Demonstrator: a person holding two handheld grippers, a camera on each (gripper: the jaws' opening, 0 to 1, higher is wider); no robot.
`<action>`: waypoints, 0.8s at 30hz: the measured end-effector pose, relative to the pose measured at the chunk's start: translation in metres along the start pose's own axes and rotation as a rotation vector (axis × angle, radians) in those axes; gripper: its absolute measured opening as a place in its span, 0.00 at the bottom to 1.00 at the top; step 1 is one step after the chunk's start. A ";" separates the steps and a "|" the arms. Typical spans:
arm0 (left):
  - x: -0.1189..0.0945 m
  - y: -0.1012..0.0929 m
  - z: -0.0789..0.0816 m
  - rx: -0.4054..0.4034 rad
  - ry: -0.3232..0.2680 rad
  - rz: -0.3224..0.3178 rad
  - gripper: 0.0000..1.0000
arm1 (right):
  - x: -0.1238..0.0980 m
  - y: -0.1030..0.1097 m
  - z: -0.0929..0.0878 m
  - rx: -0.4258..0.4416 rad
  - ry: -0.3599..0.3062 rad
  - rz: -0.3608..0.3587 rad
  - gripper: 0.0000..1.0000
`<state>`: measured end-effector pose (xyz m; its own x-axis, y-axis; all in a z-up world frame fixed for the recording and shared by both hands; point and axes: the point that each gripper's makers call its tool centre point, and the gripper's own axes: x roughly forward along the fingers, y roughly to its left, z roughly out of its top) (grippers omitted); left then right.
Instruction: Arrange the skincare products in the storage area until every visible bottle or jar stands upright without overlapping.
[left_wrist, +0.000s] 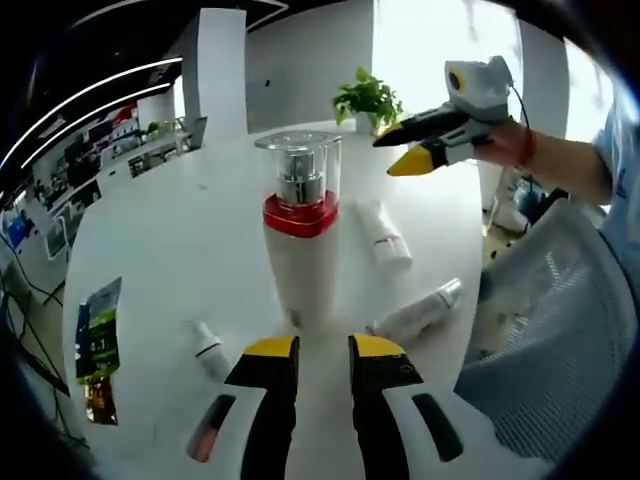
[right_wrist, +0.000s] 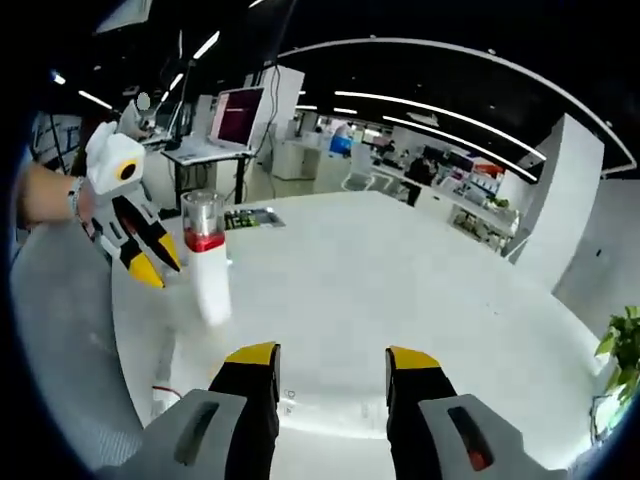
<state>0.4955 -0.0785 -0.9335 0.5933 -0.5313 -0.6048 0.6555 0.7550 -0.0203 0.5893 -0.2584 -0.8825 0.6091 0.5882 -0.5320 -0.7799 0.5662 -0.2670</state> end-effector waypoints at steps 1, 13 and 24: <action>0.000 0.000 0.000 0.002 0.001 0.000 0.18 | 0.000 0.000 -0.001 -0.012 0.006 0.009 0.38; 0.003 -0.003 -0.005 0.014 0.026 -0.008 0.18 | 0.016 0.015 -0.055 -0.467 0.324 0.332 0.48; 0.004 -0.003 -0.008 0.017 0.037 -0.013 0.18 | 0.044 0.028 -0.085 -0.680 0.534 0.529 0.47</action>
<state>0.4921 -0.0798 -0.9416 0.5670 -0.5262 -0.6337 0.6713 0.7411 -0.0147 0.5823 -0.2655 -0.9813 0.1479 0.2392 -0.9596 -0.9490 -0.2387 -0.2058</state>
